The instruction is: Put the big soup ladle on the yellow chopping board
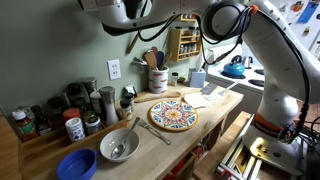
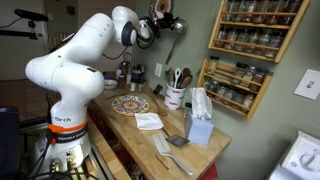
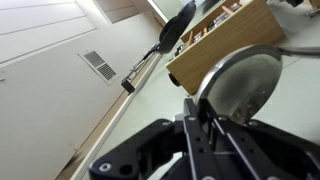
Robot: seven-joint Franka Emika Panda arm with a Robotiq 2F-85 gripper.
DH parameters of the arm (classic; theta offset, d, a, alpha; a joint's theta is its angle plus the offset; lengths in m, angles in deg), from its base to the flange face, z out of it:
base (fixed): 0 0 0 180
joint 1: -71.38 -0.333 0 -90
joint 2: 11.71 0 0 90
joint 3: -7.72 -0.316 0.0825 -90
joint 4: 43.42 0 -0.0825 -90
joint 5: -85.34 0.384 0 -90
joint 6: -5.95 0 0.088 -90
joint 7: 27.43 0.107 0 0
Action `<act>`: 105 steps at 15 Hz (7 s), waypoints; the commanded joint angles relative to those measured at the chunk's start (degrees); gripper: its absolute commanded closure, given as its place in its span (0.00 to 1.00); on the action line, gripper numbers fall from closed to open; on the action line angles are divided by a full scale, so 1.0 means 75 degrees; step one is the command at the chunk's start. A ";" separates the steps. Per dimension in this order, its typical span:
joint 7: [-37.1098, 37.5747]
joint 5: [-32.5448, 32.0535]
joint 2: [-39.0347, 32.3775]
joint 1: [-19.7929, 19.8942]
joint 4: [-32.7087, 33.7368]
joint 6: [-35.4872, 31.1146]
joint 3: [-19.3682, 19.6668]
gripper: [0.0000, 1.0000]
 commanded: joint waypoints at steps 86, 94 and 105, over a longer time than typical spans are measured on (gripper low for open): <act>-0.0226 1.0824 0.8628 0.4000 -1.4889 -1.1972 -0.1517 0.96; -0.0381 1.0913 0.8308 0.4203 -1.4857 -1.2512 -0.1633 0.99; 0.0163 0.9592 0.7318 0.4557 -1.4856 -1.4447 -0.1380 0.99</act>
